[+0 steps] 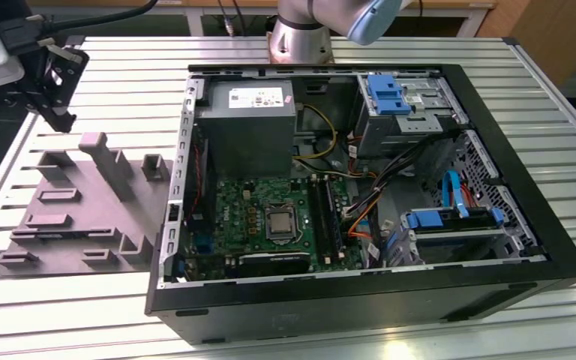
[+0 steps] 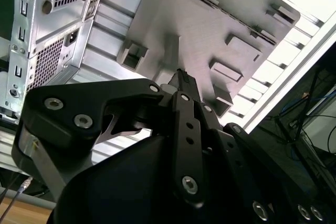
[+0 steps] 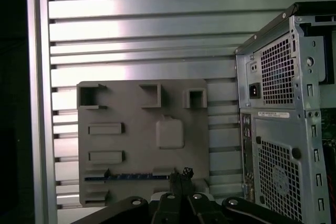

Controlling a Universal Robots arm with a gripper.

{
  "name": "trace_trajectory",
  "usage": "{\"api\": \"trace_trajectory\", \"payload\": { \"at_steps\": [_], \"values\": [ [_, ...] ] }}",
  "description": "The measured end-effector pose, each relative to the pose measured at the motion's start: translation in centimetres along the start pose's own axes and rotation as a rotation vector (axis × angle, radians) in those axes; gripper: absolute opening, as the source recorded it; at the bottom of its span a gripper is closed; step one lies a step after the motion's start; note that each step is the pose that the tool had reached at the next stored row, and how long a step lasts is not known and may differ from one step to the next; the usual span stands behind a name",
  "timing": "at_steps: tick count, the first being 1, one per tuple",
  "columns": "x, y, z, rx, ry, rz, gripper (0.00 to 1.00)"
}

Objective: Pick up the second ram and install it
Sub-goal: 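Reach for the second ram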

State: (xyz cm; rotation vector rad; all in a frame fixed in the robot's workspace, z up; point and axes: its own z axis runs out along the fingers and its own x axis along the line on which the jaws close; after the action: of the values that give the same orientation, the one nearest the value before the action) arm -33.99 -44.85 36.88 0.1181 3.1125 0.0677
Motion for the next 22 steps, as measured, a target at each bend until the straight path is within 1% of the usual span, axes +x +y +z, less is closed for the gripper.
{"api": "trace_trajectory", "payload": {
  "at_steps": [12,22],
  "values": [
    [0.34,-0.47,0.28,0.0,0.0,0.0,0.11],
    [0.73,-0.66,0.54,0.0,0.0,0.0,0.11]
  ]
}}
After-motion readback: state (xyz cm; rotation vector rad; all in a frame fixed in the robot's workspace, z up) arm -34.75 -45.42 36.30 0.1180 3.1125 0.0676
